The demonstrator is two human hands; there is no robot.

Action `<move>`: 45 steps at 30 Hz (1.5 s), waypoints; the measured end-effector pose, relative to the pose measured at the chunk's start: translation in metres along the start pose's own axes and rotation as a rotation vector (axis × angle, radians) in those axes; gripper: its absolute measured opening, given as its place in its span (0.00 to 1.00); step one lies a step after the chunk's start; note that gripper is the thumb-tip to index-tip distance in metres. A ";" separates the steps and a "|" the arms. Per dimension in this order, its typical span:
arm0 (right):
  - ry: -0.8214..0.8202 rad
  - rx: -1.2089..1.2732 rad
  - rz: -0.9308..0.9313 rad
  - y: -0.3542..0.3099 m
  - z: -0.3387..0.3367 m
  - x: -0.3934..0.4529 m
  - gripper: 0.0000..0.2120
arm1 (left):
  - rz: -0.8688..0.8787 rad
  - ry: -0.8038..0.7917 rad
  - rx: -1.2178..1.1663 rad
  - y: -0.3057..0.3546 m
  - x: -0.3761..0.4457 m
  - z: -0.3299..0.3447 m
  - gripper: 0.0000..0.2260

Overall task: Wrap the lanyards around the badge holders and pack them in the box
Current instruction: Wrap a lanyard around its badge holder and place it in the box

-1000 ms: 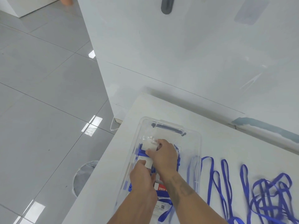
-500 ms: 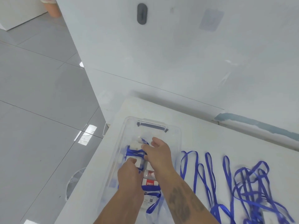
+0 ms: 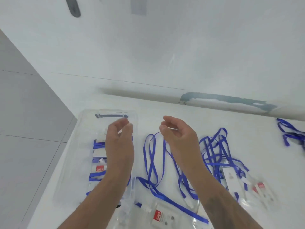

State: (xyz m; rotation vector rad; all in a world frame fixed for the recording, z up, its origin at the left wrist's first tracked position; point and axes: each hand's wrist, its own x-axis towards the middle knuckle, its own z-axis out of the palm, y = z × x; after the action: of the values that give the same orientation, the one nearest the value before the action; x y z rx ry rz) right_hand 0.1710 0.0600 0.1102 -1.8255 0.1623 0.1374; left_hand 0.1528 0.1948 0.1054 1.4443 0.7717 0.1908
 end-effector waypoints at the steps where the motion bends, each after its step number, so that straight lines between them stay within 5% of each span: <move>1: 0.020 -0.010 -0.007 0.004 -0.016 -0.002 0.10 | 0.038 -0.028 0.032 0.000 -0.005 0.009 0.09; 11: 0.057 -0.362 -0.035 0.075 -0.101 -0.033 0.13 | 0.321 -0.335 0.580 -0.043 -0.048 0.047 0.12; 22: -0.316 -0.665 0.124 0.165 -0.079 -0.108 0.14 | 0.279 -0.712 1.309 -0.148 -0.074 0.012 0.14; 29: -0.523 -0.910 0.143 0.186 -0.051 -0.120 0.26 | 0.405 -0.817 1.617 -0.186 -0.070 -0.006 0.21; 38: -0.521 -1.043 0.103 0.192 -0.044 -0.110 0.18 | 0.444 -0.854 1.647 -0.187 -0.057 0.001 0.16; 45: -0.463 -0.777 0.231 0.181 -0.067 -0.092 0.16 | 0.128 -0.879 1.369 -0.162 -0.045 0.009 0.06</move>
State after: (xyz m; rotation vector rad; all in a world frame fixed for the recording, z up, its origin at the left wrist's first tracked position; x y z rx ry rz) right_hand 0.0476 -0.0470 -0.0275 -2.4750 -0.0186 0.8773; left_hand 0.0719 0.1366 -0.0300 2.5363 -0.0449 -1.0194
